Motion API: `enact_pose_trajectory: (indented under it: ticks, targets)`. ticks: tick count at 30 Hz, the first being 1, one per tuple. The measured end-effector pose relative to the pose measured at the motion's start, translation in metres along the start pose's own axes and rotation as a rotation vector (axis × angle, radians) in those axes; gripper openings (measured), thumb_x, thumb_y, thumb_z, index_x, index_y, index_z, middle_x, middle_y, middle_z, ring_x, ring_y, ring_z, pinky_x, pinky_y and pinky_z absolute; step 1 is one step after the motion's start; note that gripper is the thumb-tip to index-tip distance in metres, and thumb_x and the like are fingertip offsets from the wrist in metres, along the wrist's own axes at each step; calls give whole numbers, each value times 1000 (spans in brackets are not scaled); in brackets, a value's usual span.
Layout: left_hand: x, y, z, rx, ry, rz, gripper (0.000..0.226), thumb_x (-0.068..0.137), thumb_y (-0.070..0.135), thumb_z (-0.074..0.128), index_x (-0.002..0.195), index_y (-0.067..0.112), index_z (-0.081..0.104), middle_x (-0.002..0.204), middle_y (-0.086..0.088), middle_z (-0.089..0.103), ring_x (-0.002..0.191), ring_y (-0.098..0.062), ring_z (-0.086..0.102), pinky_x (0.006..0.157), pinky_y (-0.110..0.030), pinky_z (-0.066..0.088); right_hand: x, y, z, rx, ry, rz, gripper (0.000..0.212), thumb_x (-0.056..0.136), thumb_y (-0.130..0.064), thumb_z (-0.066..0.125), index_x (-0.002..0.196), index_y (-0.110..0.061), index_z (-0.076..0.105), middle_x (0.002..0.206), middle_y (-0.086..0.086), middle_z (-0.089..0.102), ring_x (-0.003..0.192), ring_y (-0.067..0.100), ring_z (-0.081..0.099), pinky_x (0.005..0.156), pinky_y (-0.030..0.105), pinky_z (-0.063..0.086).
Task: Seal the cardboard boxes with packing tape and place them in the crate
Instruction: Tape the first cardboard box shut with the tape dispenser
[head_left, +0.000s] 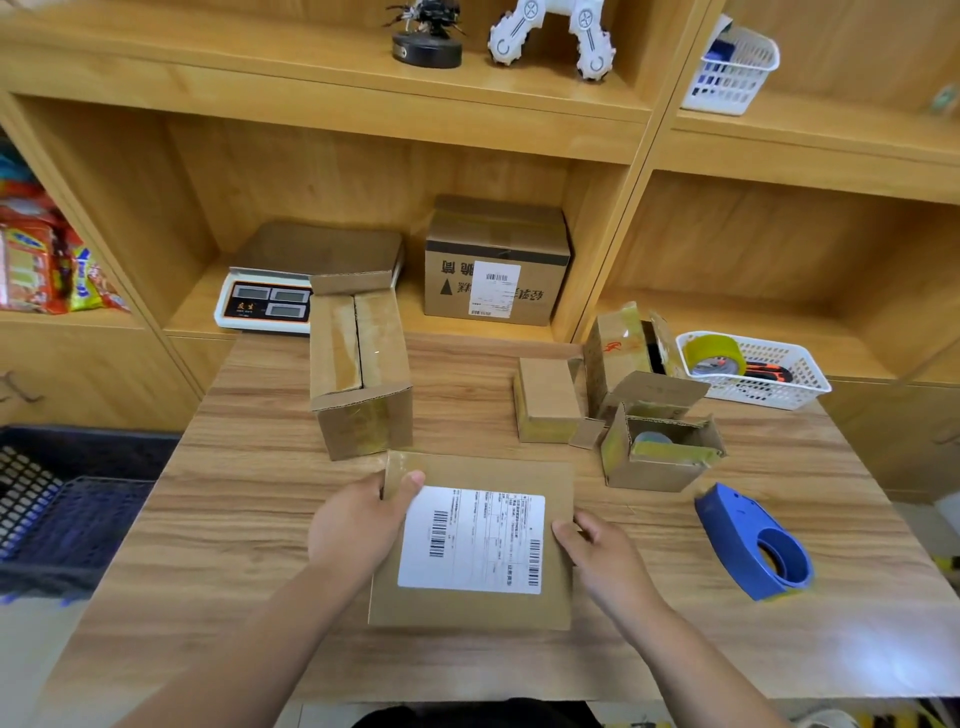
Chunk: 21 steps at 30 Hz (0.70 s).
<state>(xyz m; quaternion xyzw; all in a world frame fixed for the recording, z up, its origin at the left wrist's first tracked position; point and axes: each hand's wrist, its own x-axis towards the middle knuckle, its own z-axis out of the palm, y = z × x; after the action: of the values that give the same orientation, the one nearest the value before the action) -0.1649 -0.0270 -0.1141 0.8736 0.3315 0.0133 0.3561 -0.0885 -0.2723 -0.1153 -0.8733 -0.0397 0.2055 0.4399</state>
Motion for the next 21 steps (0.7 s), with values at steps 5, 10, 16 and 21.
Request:
enact_pose_trajectory:
  ticks: [5, 10, 16, 21]
  targets:
    - [8, -7, 11, -27, -63, -94, 53, 92, 60, 34, 69, 18, 56, 65, 5, 61, 65, -13, 54, 55, -25, 33, 10, 11, 7, -125, 77, -7, 28, 97, -33, 46, 76, -30, 64, 79, -9, 69, 78, 13, 61, 65, 29, 41]
    - [-1, -29, 30, -226, -221, -99, 20, 84, 59, 46, 91, 44, 57, 84, 21, 65, 86, -8, 59, 69, -27, 41, 19, 21, 18, -9, 91, 18, 26, 100, -29, 42, 85, -31, 63, 84, -10, 66, 86, 14, 61, 70, 25, 41]
    - [-10, -27, 30, -507, -213, -122, 21, 93, 42, 47, 92, 58, 60, 89, 35, 65, 91, 13, 56, 77, -15, 41, 19, 28, 27, 22, 153, 9, 26, 101, -30, 39, 87, -33, 61, 79, -19, 62, 82, 11, 60, 72, 25, 39]
    - [-7, -18, 26, -610, -215, -222, 23, 95, 31, 51, 109, 25, 68, 107, 3, 69, 102, -16, 61, 85, -29, 44, 20, 26, 30, -47, 151, -29, 27, 102, -31, 33, 87, -35, 56, 79, -12, 60, 77, 10, 57, 70, 28, 40]
